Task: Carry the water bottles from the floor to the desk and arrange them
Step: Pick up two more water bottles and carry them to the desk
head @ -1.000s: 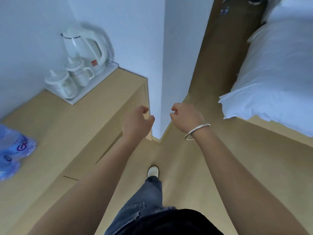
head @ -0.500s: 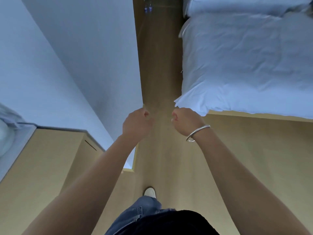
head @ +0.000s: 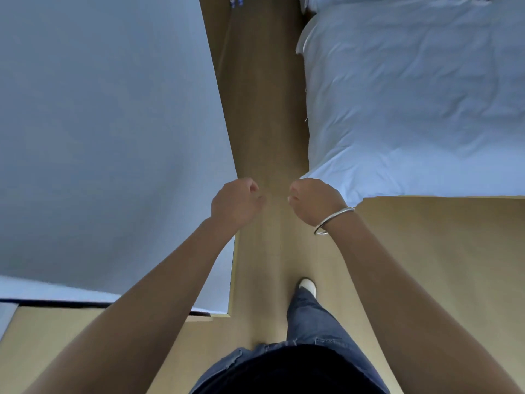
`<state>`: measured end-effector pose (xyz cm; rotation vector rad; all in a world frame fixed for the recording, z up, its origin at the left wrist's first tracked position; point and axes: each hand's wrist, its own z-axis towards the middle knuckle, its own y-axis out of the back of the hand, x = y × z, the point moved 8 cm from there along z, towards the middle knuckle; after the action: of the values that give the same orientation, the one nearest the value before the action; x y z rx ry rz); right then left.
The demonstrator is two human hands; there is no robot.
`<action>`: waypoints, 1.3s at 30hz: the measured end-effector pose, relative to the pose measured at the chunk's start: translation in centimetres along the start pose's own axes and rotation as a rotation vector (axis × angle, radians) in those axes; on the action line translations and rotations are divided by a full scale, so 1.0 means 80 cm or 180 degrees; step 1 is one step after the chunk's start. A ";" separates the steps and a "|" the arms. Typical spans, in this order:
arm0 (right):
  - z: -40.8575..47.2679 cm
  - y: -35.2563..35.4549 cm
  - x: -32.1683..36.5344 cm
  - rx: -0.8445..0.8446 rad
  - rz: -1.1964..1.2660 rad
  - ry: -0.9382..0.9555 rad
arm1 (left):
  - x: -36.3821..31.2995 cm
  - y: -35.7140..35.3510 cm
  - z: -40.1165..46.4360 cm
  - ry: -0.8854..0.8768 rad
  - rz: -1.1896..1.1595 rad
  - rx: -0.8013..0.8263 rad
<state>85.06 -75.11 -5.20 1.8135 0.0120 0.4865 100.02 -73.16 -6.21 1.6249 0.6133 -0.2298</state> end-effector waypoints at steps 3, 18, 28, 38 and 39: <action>0.052 0.013 -0.028 0.0028 0.0017 -0.0002 | -0.020 -0.007 0.054 0.0073 -0.0028 0.0030; 0.292 0.116 -0.190 0.0066 0.0181 0.0035 | -0.139 -0.021 0.305 0.0340 -0.0047 0.0070; 0.457 0.143 -0.240 0.0195 0.0174 -0.0028 | -0.170 -0.037 0.489 0.0166 -0.0009 0.0232; 0.691 0.204 -0.274 0.0357 0.0009 -0.0348 | -0.208 -0.015 0.779 0.0107 -0.0020 0.0333; 0.710 0.212 -0.275 0.0343 0.0021 -0.0361 | -0.211 -0.013 0.798 0.0084 -0.0022 0.0367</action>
<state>79.78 -138.00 -8.77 1.9452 -0.0466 0.3934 98.16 -139.10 -9.07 1.7395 0.6357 -0.2530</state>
